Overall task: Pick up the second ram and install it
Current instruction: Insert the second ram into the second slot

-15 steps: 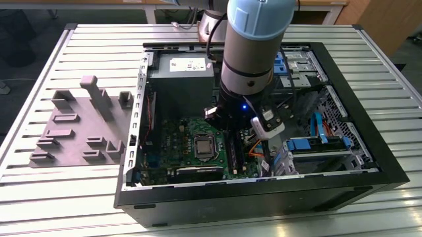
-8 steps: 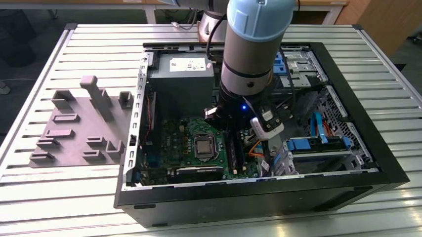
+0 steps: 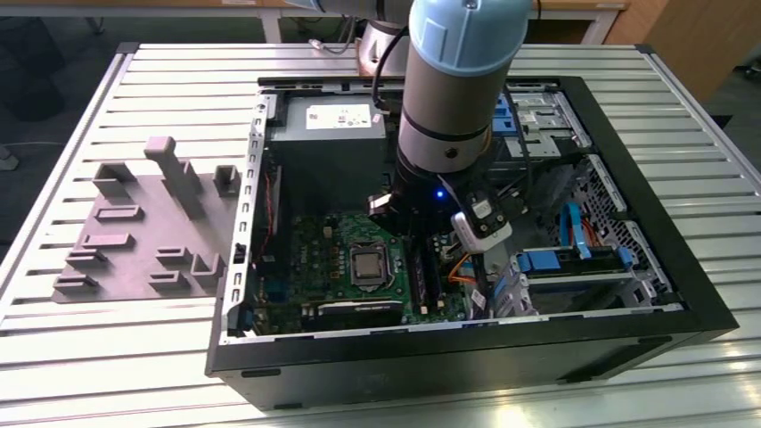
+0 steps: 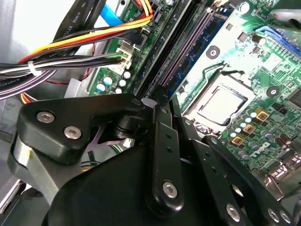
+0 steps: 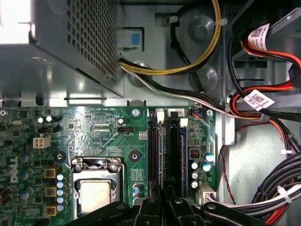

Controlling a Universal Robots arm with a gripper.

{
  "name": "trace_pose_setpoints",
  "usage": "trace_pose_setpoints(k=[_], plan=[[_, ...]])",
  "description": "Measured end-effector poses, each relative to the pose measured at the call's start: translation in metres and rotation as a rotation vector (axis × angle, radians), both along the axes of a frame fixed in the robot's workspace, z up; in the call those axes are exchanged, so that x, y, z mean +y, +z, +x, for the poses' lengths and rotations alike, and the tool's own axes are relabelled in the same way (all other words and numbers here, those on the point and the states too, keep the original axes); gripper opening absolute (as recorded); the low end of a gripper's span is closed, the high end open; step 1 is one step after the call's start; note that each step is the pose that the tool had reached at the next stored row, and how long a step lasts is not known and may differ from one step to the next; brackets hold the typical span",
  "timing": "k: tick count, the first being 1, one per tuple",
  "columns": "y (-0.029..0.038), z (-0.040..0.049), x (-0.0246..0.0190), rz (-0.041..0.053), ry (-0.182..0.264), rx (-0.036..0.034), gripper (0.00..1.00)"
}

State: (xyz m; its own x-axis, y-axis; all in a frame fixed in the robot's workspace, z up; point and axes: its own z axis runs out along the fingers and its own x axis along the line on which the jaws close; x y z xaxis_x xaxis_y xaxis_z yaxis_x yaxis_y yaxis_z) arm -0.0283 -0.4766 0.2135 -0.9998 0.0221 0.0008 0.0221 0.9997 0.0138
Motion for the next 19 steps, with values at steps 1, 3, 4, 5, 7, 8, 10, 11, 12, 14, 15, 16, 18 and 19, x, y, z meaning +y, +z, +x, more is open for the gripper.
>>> trace_pose_setpoints(k=[1,3,4,5,7,8,10,11,12,14,15,16,18,19], plan=[[-0.0001,0.0000,0.0000,0.0000,0.000,0.0000,0.14],[-0.0002,0.0000,0.0000,0.0000,0.002,0.0000,0.14],[-0.0003,0.0000,0.0000,0.0000,0.003,0.0000,0.14],[-0.0004,0.0000,0.0000,0.0001,0.005,0.0000,0.14],[-0.0006,0.0000,0.0000,0.0001,0.007,0.0000,0.14],[-0.0007,0.0000,0.0001,0.0000,0.008,0.0000,0.14],[-0.0012,0.0000,0.0001,0.0002,0.010,-0.0001,0.14],[-0.0018,0.0001,0.0001,0.0004,0.011,-0.0001,0.14],[-0.0024,0.0001,0.0001,0.0003,0.011,-0.0001,0.14],[-0.0037,0.0000,0.0001,0.0001,0.012,0.0000,0.14],[-0.0046,0.0000,0.0001,0.0002,0.012,0.0000,0.14],[-0.0054,0.0000,0.0001,0.0001,0.012,0.0001,0.14],[-0.0066,0.0000,0.0000,0.0000,0.012,0.0005,0.14],[-0.0066,0.0000,0.0000,-0.0002,0.012,0.0005,0.14]])
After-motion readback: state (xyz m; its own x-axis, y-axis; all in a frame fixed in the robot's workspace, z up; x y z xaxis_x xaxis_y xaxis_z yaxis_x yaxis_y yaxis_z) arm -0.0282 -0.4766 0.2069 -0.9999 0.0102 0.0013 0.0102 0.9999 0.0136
